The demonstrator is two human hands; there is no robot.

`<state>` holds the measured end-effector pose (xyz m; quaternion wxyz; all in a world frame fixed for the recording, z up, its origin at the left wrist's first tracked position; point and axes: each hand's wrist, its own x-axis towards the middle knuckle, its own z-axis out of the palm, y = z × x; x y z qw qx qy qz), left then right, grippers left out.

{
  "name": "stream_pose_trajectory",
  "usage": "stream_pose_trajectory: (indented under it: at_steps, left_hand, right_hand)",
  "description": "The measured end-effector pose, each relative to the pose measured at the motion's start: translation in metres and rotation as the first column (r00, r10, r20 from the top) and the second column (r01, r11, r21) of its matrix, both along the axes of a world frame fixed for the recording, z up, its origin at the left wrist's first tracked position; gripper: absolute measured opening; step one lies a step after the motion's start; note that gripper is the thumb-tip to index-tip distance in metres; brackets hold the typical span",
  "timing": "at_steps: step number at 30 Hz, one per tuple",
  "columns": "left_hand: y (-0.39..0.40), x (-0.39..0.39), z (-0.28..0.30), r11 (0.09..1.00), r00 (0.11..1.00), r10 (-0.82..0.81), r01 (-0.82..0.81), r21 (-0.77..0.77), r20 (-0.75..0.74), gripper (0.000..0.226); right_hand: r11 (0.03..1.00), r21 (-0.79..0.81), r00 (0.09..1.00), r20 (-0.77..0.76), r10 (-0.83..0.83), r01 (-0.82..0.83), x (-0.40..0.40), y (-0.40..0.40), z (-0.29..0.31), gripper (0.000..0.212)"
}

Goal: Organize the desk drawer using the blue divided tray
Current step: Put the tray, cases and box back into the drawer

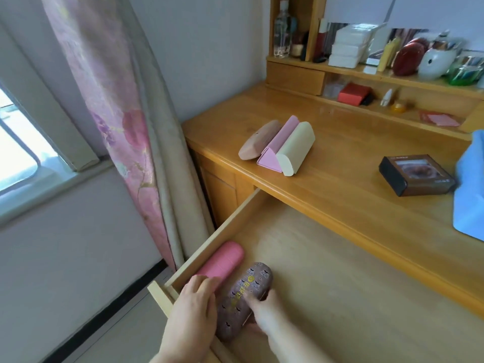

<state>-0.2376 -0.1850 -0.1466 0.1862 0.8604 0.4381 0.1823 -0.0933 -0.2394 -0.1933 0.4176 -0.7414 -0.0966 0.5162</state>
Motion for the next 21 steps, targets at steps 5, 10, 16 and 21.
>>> stream_pose_trajectory:
  at_steps: [5, 10, 16, 21]
  left_hand:
    - [0.003, 0.002, -0.003, 0.999, 0.994, 0.04, -0.042, 0.016, 0.098, 0.043]
    - [0.001, 0.001, -0.003, 0.998, 0.997, 0.052, -0.053, 0.014, 0.058, 0.04]
    - [0.013, 0.016, 0.018, 0.997, 0.994, -0.067, 0.069, -0.019, 0.089, 0.03]
    - [0.044, 0.108, 0.075, 0.975, 0.959, -0.204, 0.18, 0.132, 0.196, 0.037]
  right_hand:
    - [0.947, -0.221, 0.887, 0.353, 0.299, -0.232, -0.005, 0.025, -0.011, 0.048]
    - [0.851, -0.249, 0.845, 0.164, 0.508, -0.463, 0.004, 0.016, 0.008, 0.052]
    - [0.841, 0.191, 0.8, 0.468, 0.376, -0.506, 0.058, -0.001, 0.109, 0.031]
    - [0.892, 0.193, 0.451, 0.892, 0.014, -0.409, 0.154, -0.021, 0.165, 0.018]
